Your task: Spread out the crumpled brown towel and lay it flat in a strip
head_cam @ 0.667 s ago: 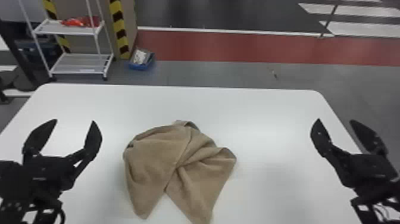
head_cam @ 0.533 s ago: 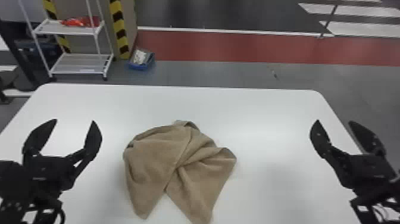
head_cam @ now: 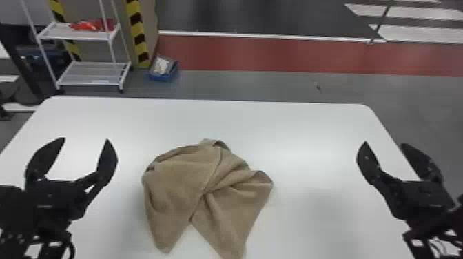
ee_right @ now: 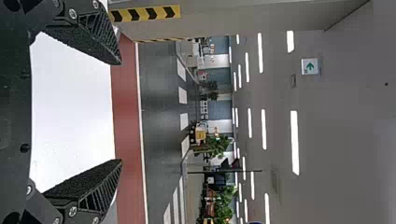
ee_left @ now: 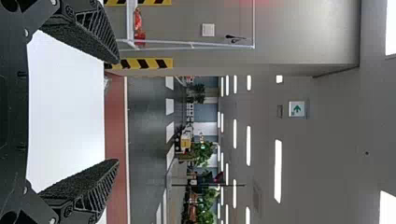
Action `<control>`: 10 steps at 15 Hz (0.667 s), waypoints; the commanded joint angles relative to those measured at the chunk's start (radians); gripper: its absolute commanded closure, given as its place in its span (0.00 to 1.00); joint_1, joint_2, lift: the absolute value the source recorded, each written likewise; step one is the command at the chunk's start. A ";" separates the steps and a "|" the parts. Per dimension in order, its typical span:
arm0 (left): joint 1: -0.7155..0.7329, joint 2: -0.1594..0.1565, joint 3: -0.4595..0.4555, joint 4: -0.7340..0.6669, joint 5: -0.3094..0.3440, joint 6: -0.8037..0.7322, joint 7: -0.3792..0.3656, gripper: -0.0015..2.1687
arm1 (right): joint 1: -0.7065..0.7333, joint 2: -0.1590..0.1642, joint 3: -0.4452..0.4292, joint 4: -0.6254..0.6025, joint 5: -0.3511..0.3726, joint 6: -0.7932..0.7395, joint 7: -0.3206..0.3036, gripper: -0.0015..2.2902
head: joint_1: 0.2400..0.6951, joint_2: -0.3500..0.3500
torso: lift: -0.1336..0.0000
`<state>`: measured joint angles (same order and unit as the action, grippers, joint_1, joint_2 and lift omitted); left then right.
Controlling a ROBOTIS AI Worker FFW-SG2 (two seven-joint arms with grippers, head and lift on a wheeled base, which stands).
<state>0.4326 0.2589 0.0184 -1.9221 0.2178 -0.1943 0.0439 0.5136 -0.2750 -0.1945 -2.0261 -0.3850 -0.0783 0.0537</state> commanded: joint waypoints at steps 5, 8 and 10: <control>0.002 -0.001 0.000 0.005 0.000 -0.006 0.001 0.06 | -0.001 0.000 0.000 0.006 0.000 -0.002 0.000 0.06 | 1.00 0.39 | 0.07; 0.000 0.000 -0.006 0.032 0.002 -0.012 -0.009 0.06 | 0.006 0.003 0.006 0.032 0.000 -0.002 0.028 0.07 | 1.00 0.39 | 0.07; 0.002 0.003 -0.021 0.061 0.000 -0.021 -0.009 0.06 | 0.011 0.007 0.015 0.060 0.006 0.004 0.049 0.08 | 1.00 0.39 | 0.07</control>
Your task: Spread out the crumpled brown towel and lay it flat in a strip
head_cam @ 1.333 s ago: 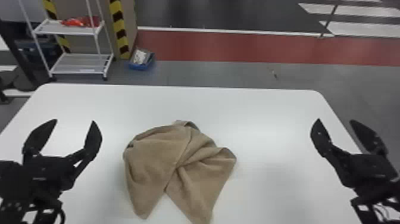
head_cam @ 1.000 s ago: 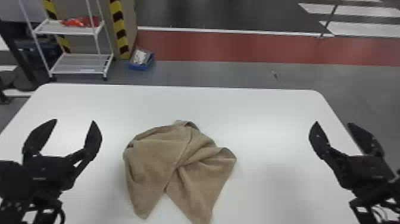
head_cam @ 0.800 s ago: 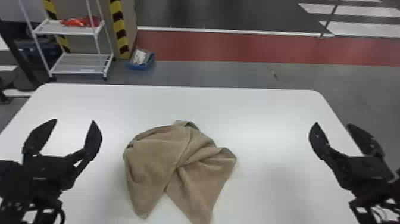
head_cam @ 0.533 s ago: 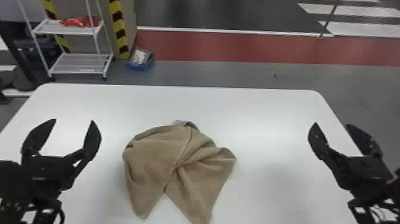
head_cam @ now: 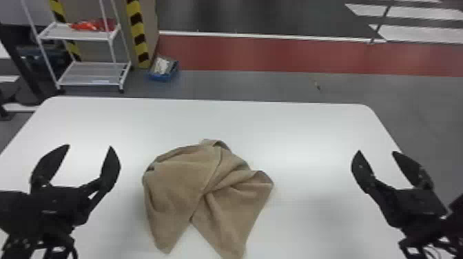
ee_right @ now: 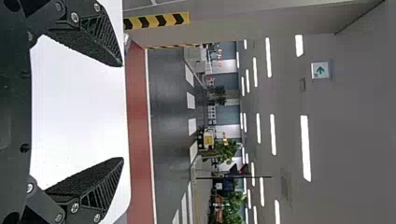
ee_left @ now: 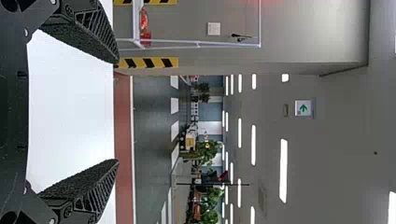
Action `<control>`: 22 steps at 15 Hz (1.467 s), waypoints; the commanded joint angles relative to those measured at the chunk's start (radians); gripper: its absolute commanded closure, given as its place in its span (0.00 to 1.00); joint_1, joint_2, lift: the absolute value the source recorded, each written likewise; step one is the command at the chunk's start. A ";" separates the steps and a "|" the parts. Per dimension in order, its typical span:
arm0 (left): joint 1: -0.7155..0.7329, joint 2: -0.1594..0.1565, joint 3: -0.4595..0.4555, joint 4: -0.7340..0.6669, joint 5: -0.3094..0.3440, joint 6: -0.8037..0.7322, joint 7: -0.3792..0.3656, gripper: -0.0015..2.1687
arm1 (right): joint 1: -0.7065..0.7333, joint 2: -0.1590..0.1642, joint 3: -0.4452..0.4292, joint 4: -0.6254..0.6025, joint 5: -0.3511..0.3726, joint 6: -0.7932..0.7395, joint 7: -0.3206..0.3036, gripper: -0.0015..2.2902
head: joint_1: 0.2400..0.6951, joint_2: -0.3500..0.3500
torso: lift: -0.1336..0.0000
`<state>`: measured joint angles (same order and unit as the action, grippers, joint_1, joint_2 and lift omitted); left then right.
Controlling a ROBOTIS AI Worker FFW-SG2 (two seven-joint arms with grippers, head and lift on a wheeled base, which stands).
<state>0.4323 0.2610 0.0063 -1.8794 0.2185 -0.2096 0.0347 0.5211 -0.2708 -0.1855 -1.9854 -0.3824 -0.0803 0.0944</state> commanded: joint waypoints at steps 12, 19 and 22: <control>0.177 0.047 -0.147 -0.211 0.076 0.062 0.090 0.07 | 0.033 0.018 0.044 0.054 0.068 0.046 0.065 0.08 | 1.00 0.34 | 0.07; 0.233 0.115 -0.316 -0.208 -0.149 0.080 0.205 0.07 | -0.016 0.027 0.049 0.099 0.057 0.034 0.076 0.08 | 1.00 0.23 | 0.07; 0.247 0.150 -0.374 -0.176 -0.166 0.059 0.221 0.07 | -0.024 0.027 0.047 0.096 0.053 0.037 0.076 0.08 | 1.00 0.17 | 0.07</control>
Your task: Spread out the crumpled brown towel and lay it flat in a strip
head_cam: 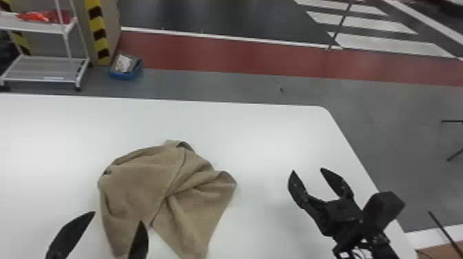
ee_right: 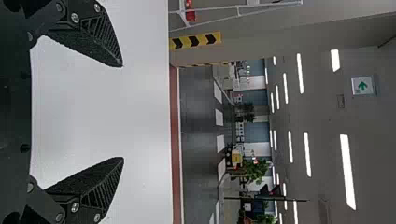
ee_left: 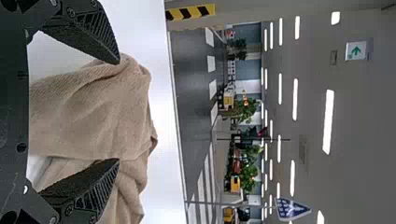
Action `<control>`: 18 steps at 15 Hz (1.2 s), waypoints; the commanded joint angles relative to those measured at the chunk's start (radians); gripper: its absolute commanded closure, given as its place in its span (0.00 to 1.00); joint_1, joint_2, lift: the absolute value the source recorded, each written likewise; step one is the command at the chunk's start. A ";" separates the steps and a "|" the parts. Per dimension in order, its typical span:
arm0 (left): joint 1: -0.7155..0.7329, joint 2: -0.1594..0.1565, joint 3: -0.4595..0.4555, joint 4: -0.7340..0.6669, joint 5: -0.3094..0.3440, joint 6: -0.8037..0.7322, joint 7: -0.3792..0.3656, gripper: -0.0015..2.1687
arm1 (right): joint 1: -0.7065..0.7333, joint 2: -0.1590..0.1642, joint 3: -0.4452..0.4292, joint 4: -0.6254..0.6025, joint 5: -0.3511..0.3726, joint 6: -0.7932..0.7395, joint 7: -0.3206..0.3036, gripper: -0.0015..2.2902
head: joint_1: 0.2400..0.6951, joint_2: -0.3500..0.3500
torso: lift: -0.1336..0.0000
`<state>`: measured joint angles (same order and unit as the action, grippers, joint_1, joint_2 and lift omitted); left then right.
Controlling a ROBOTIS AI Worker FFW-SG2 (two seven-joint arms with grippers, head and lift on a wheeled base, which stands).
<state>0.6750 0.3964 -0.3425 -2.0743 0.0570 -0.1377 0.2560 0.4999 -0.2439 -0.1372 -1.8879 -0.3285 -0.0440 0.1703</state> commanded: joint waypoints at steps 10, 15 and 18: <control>-0.069 0.006 -0.058 0.158 0.018 0.011 0.000 0.12 | -0.003 -0.002 -0.009 -0.005 -0.001 0.007 0.000 0.08 | 1.00 0.11 | 0.07; -0.069 0.009 -0.052 0.158 -0.011 0.082 0.000 0.12 | -0.003 -0.003 -0.013 -0.005 -0.003 0.000 -0.002 0.08 | 1.00 0.11 | 0.07; -0.078 0.010 -0.049 0.158 -0.012 0.152 -0.004 0.16 | -0.001 -0.006 -0.016 -0.005 -0.007 0.000 -0.002 0.08 | 1.00 0.12 | 0.07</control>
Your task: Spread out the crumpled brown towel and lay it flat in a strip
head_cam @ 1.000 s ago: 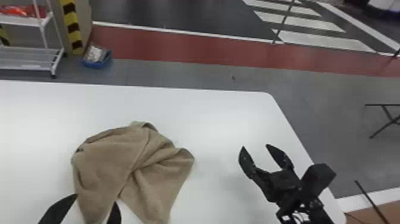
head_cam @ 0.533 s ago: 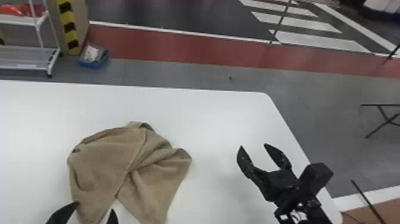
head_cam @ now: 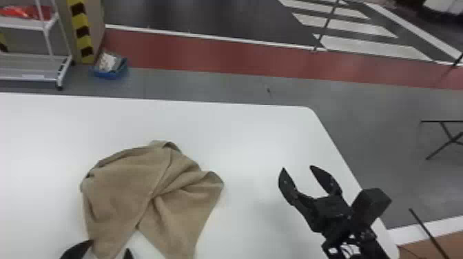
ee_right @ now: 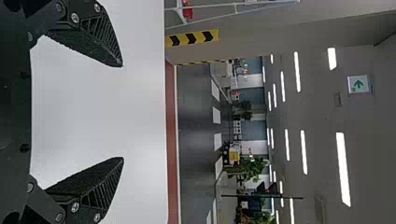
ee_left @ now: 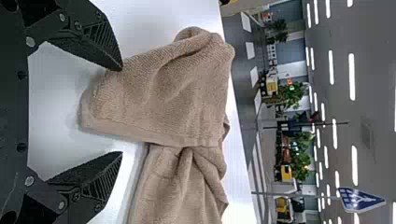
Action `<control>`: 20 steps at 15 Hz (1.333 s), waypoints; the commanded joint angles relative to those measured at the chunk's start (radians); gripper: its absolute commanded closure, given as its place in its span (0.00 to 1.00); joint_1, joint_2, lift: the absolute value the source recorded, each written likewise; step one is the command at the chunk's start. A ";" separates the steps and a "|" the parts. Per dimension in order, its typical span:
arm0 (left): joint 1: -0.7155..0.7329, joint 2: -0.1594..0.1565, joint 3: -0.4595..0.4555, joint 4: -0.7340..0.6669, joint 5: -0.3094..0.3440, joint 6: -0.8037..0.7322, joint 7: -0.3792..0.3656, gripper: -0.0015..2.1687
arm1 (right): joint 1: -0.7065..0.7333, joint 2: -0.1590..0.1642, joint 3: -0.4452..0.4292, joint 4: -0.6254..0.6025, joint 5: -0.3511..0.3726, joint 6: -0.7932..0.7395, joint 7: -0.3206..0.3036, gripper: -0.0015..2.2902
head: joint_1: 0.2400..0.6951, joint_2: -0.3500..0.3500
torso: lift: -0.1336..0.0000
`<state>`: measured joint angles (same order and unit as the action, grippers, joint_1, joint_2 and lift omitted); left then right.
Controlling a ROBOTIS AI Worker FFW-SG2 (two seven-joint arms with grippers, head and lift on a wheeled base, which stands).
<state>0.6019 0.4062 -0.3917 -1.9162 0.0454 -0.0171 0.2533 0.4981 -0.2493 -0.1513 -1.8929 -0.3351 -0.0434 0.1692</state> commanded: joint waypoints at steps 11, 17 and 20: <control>-0.008 0.005 0.022 -0.112 -0.002 0.023 0.007 0.64 | 0.016 -0.008 0.007 -0.034 -0.012 0.003 0.001 0.08 | 1.00 0.11 | 0.07; -0.039 0.003 0.163 -0.293 0.056 0.041 0.009 0.64 | 0.031 -0.001 0.070 -0.041 0.033 0.003 0.001 0.08 | 1.00 0.20 | 0.07; -0.054 0.005 0.315 -0.362 0.168 0.041 0.023 0.64 | 0.034 -0.001 0.105 -0.043 0.048 0.015 0.003 0.08 | 1.00 0.34 | 0.07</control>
<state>0.5541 0.4106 -0.1460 -2.2494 0.1656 0.0239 0.2741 0.5312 -0.2501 -0.0630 -1.9357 -0.2945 -0.0335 0.1716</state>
